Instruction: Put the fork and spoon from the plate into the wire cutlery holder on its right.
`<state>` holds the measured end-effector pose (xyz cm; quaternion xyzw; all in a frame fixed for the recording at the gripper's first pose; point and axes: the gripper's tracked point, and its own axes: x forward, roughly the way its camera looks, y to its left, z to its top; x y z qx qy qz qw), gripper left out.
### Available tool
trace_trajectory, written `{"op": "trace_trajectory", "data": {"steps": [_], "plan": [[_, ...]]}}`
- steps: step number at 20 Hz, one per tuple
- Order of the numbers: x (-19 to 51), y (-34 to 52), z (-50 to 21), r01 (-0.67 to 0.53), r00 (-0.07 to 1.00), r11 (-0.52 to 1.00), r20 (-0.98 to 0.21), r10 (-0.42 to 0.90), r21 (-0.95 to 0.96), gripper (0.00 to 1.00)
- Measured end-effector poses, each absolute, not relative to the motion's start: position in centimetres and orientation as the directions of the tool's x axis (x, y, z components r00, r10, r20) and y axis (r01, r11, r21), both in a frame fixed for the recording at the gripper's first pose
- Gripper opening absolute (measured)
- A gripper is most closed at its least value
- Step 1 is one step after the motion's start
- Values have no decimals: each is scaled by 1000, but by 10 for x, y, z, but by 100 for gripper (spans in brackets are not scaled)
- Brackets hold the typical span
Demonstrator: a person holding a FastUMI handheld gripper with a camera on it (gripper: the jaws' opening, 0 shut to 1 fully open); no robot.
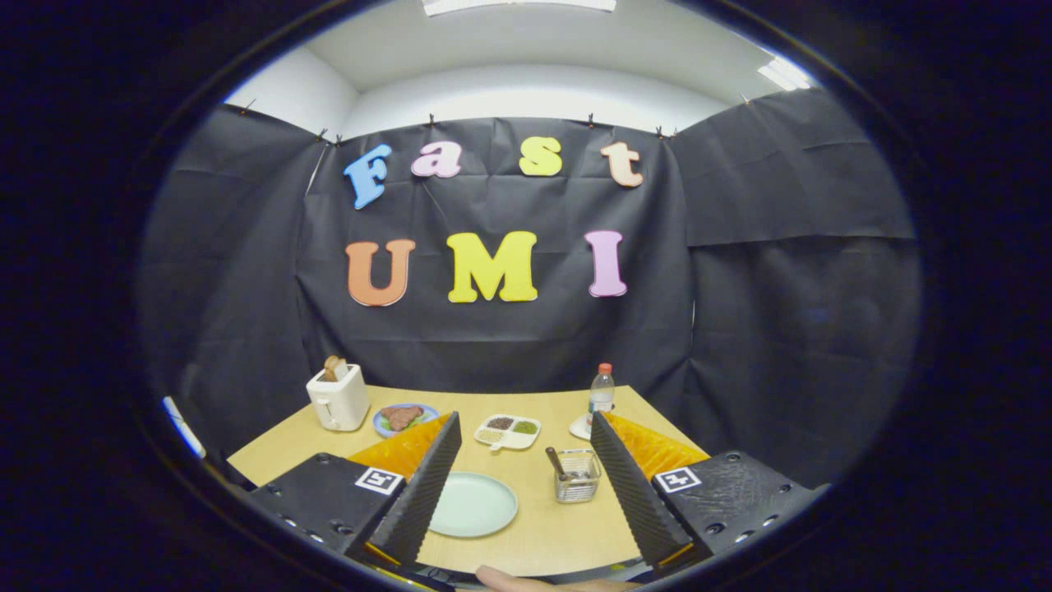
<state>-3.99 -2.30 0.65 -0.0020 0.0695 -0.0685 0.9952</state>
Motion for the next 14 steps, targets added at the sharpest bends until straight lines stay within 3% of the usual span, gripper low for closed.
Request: {"op": "trace_trajectory", "data": {"steps": [5,14], "plan": [[-66,-7,15,128,990,992,-64,-128,-7,95],[-72,16,6,102,991,994,-79,-105,-34,95]]}}
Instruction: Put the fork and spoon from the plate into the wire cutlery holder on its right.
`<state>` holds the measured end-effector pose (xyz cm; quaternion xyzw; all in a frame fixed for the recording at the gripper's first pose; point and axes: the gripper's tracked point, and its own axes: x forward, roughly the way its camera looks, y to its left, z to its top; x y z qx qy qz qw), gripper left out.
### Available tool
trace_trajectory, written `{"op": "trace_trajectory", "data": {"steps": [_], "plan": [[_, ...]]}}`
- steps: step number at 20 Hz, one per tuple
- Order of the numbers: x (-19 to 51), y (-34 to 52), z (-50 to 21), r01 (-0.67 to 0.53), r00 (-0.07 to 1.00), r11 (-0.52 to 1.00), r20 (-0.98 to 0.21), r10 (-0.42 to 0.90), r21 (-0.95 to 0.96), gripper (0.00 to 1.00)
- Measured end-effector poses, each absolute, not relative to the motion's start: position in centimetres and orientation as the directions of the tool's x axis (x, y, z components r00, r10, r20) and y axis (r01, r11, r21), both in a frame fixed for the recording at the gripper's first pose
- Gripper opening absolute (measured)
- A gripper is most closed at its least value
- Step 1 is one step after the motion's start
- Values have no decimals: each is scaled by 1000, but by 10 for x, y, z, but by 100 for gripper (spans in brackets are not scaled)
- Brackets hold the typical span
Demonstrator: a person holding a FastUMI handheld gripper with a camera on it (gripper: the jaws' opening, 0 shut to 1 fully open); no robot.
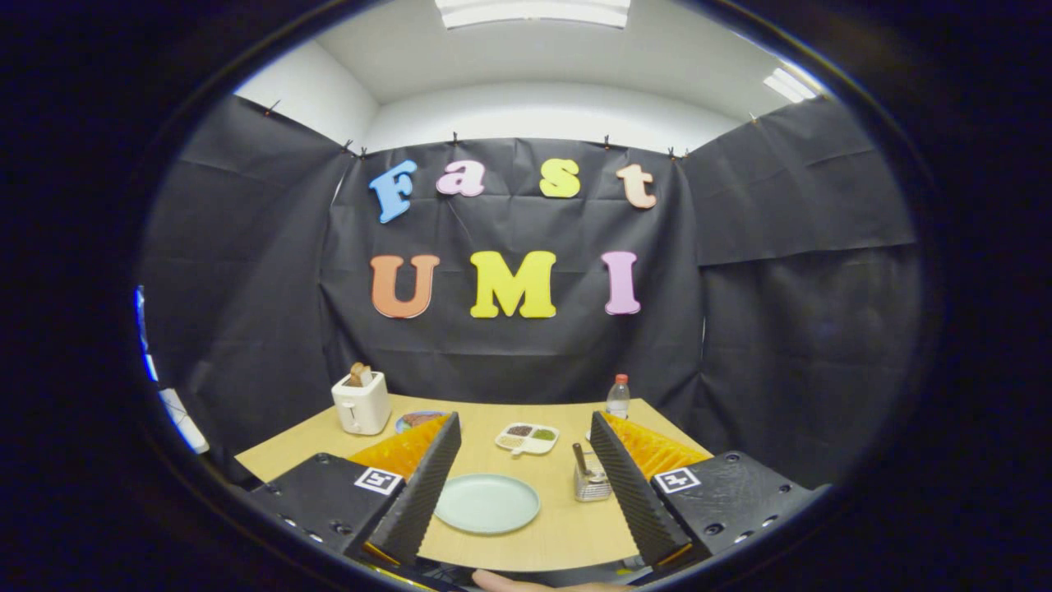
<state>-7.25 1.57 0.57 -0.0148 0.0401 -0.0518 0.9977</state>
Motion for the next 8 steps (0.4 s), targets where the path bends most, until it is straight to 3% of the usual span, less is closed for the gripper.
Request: {"op": "trace_trajectory", "data": {"steps": [8], "plan": [[-75,11,7,111,991,993,-71,-113,-32,95]]}}
